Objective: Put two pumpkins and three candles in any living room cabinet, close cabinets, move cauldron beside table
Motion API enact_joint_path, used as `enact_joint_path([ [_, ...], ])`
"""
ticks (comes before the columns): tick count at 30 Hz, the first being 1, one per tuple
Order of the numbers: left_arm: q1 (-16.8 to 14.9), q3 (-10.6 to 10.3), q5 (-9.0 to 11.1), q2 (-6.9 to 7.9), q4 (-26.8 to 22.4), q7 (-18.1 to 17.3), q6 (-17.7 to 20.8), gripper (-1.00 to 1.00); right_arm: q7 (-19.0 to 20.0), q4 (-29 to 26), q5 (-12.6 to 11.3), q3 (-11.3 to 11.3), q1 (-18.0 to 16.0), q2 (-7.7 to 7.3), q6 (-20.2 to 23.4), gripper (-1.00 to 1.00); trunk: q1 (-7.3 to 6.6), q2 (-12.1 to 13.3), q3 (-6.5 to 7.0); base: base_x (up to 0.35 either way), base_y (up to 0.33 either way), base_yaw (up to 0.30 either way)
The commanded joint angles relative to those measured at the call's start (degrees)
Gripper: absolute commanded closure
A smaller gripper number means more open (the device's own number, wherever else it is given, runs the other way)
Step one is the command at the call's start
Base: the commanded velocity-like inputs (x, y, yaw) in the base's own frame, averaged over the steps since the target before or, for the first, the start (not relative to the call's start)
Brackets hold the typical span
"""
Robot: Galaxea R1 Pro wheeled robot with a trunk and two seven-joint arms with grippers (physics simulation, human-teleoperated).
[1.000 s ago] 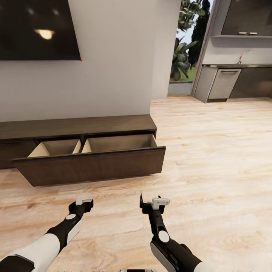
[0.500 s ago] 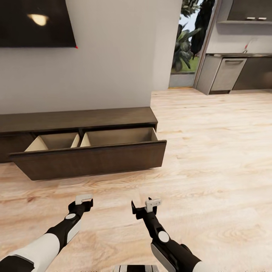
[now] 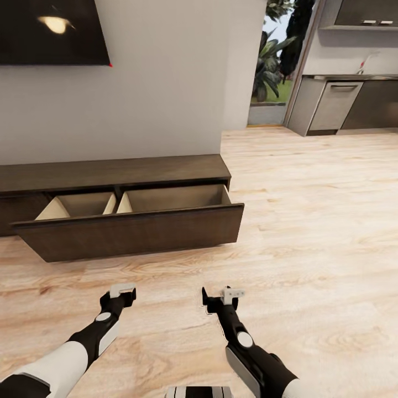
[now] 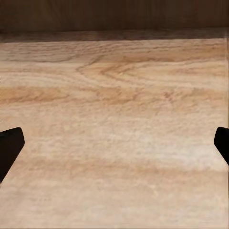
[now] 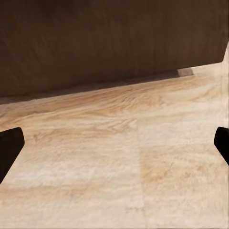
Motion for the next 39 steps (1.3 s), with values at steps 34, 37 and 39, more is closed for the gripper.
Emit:
enact_joint_path([
  [34, 7.77, -0.94, -0.29, 0.04, -11.79, 8.92, -8.12, -1.0, -1.39, 0.04, -0.57, -2.2, -0.08, -0.06, -0.08, -1.0, -0.01, -0.02, -0.04, 0.171, 0.094, 0.0],
  [37, 7.77, -0.94, -0.29, 0.04, -11.79, 8.91, -8.03, -1.0, -1.39, 0.04, -0.58, -2.23, -0.08, -0.07, -0.08, -1.0, -0.01, -0.02, -0.04, 0.286, 0.165, 0.0],
  [39, 7.77, -0.94, -0.29, 0.04, -11.79, 8.9, -8.01, -1.0, -1.39, 0.04, -0.62, -2.25, -0.08, -0.08, -0.08, -1.0, -0.01, -0.02, -0.04, 0.286, 0.165, 0.0],
])
